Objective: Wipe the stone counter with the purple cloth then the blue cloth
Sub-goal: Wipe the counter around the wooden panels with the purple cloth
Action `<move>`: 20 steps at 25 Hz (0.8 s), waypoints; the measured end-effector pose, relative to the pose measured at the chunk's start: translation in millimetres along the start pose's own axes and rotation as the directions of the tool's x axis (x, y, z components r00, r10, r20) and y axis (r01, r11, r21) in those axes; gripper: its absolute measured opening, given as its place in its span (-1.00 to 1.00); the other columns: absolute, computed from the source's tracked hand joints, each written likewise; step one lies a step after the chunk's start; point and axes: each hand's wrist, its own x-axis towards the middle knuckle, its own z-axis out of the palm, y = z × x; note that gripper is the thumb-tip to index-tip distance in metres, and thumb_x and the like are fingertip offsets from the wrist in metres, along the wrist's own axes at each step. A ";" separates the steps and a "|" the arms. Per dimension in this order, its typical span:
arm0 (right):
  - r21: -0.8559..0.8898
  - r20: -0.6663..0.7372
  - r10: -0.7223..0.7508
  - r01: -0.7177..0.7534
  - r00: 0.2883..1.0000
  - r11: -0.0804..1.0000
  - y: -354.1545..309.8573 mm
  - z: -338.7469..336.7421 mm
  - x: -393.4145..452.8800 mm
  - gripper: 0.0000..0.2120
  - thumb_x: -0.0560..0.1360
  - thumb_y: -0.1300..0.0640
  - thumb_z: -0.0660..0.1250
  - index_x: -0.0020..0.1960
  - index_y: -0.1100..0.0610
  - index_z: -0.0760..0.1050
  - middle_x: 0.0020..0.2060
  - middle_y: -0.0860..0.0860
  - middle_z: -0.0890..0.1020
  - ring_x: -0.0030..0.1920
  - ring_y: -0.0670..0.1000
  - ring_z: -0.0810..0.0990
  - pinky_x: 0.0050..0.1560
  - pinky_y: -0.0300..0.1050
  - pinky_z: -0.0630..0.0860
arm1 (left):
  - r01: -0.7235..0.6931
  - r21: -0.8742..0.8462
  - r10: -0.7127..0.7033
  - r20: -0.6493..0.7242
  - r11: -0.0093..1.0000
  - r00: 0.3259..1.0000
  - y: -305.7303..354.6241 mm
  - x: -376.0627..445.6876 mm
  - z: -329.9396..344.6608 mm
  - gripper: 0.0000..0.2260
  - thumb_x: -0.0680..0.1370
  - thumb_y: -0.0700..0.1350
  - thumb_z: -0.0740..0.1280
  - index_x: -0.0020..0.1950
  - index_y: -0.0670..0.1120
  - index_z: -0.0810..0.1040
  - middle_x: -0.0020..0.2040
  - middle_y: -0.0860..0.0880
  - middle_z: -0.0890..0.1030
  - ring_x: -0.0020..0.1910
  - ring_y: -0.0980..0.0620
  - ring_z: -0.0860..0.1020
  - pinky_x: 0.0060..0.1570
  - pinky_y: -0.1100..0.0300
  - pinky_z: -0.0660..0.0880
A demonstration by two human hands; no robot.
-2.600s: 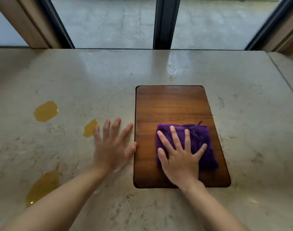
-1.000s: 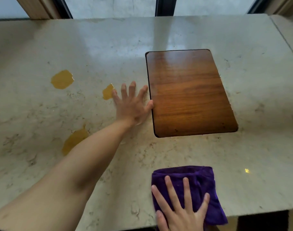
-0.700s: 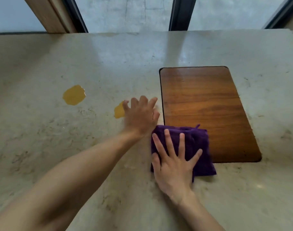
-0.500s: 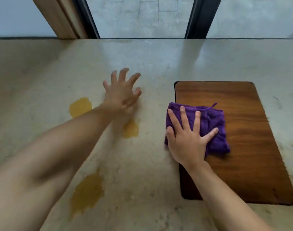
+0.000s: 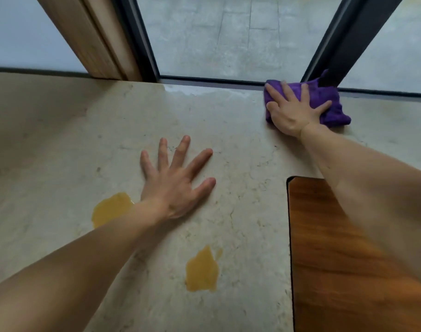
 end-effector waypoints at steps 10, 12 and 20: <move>-0.071 0.020 -0.290 0.291 0.957 0.954 -51.3 59.2 -183.3 -0.51 0.62 -0.21 -0.19 0.52 -0.39 -0.24 0.57 -0.26 -0.23 0.57 0.09 -0.33 0.33 0.59 -0.29 | 0.002 0.001 -0.002 0.007 1.000 1.000 0.8 0.8 -0.5 -0.40 0.51 0.48 -0.12 0.52 0.41 -0.17 0.63 0.07 -0.23 0.57 -0.25 -0.27 0.41 -0.43 -0.30; -0.066 0.018 -0.277 0.278 0.961 0.958 -54.7 75.7 -243.8 -0.50 0.61 -0.21 -0.20 0.51 -0.39 -0.26 0.57 -0.27 -0.24 0.57 0.07 -0.34 0.34 0.58 -0.30 | 0.002 -0.054 0.002 0.074 0.999 0.997 -5.2 4.5 -10.1 -0.40 0.53 0.45 -0.02 0.54 0.39 -0.08 0.64 0.08 -0.18 0.59 -0.22 -0.22 0.43 -0.40 -0.25; -0.128 -0.122 -0.137 0.121 0.983 0.984 -69.6 161.3 -522.5 -0.47 0.60 -0.20 -0.04 0.56 -0.31 -0.01 0.59 -0.17 0.09 0.59 0.15 -0.01 0.35 0.58 0.04 | -0.162 -0.170 0.134 -0.166 0.972 0.977 -34.7 -113.5 -29.1 -0.50 0.60 0.21 0.16 0.53 0.11 0.28 0.57 -0.04 0.27 0.54 -0.09 0.21 0.47 -0.22 0.15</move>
